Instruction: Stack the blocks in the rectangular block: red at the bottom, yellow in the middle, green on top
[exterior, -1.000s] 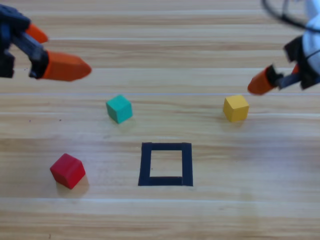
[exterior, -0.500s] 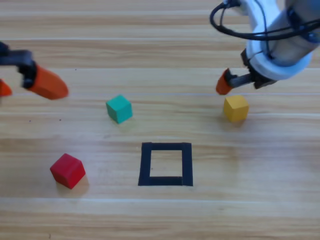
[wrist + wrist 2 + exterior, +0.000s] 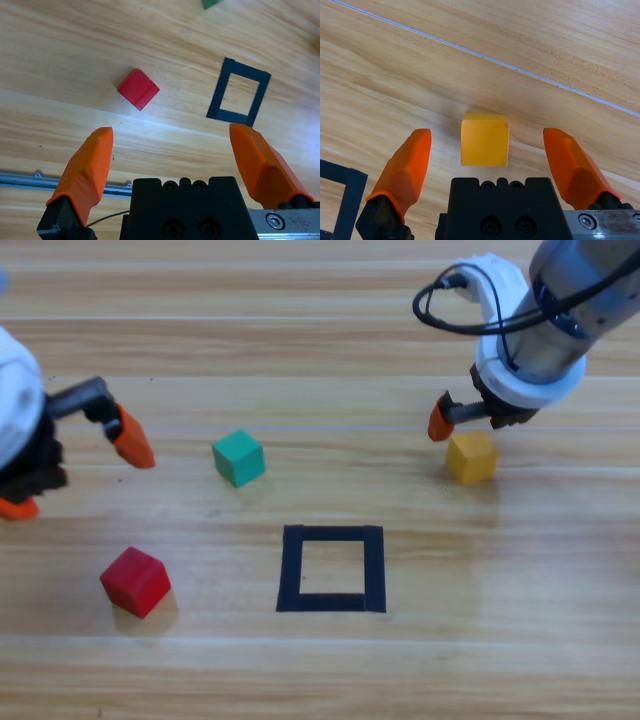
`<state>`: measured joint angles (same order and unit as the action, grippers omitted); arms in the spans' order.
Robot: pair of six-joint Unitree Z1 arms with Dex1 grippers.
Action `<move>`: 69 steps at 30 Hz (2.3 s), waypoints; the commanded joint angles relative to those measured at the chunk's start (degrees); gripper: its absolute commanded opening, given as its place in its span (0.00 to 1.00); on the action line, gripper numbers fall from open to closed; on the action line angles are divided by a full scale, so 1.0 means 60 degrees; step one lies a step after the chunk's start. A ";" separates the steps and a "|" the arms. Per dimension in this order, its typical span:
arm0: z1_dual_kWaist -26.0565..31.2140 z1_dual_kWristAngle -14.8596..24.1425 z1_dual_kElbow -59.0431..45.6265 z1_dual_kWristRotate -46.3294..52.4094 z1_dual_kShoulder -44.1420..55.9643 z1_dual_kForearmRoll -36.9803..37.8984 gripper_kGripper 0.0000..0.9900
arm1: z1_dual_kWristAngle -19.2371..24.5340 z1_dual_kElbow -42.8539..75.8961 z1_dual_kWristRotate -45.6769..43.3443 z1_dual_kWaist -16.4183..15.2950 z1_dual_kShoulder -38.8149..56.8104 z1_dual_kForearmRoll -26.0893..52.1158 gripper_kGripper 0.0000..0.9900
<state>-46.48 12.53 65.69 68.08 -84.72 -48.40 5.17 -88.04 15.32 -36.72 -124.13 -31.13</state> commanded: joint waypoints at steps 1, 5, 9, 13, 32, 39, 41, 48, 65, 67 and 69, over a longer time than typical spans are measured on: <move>-0.0032 -0.0037 0.0185 0.1823 -0.1832 -0.0238 1.00 | -0.0130 -0.0180 -0.0092 0.0333 -0.0918 -0.0158 0.99; -0.0032 -0.0125 0.0888 0.3229 -0.3106 -0.0751 1.00 | -0.0130 -0.0253 -0.0106 0.0333 -0.1152 -0.0158 0.99; 0.0144 -0.0491 0.1459 0.3991 -0.3897 -0.1088 1.00 | -0.0144 -0.0341 -0.0136 0.0333 -0.1416 -0.0158 0.99; 0.0569 -0.0960 0.1620 0.4181 -0.4219 -0.1073 1.00 | -0.0247 -0.0385 -0.0165 0.0333 -0.1636 -0.0158 0.96; 0.1345 -0.1516 0.1401 0.5968 -0.4571 -0.0634 1.00 | -0.0393 0.0567 -0.0209 0.0231 -0.0757 -0.0173 0.02; 0.1623 -0.1604 0.0859 0.6056 -0.4688 -0.0048 0.99 | -0.0262 0.1505 0.0245 -0.0253 0.0649 -0.0158 0.02; 0.1696 -0.1589 0.0785 0.6056 -0.4688 0.0040 0.99 | -0.0218 0.1754 0.0260 -0.0443 0.1045 -0.0143 0.02; 0.1887 -0.1604 0.0214 0.5880 -0.4688 0.0655 1.00 | -0.0159 0.2164 0.0655 -0.0751 0.1792 -0.0114 0.02; 0.1931 -0.1502 0.0082 0.5119 -0.5098 0.1271 0.82 | 0.0134 0.2823 0.1124 -0.0868 0.2510 -0.0158 0.02; 0.1931 -0.1487 0.0141 0.4987 -0.5113 0.1256 0.74 | 0.0134 0.2838 0.1124 -0.0868 0.2554 -0.0158 0.02; 0.1931 -0.1458 0.0229 0.4811 -0.5142 0.1241 0.65 | 0.0134 0.2852 0.1124 -0.0883 0.2568 -0.0158 0.02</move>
<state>-35.95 3.30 66.30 98.54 -113.16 -41.67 4.89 -72.47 21.88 -40.46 -111.01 -31.14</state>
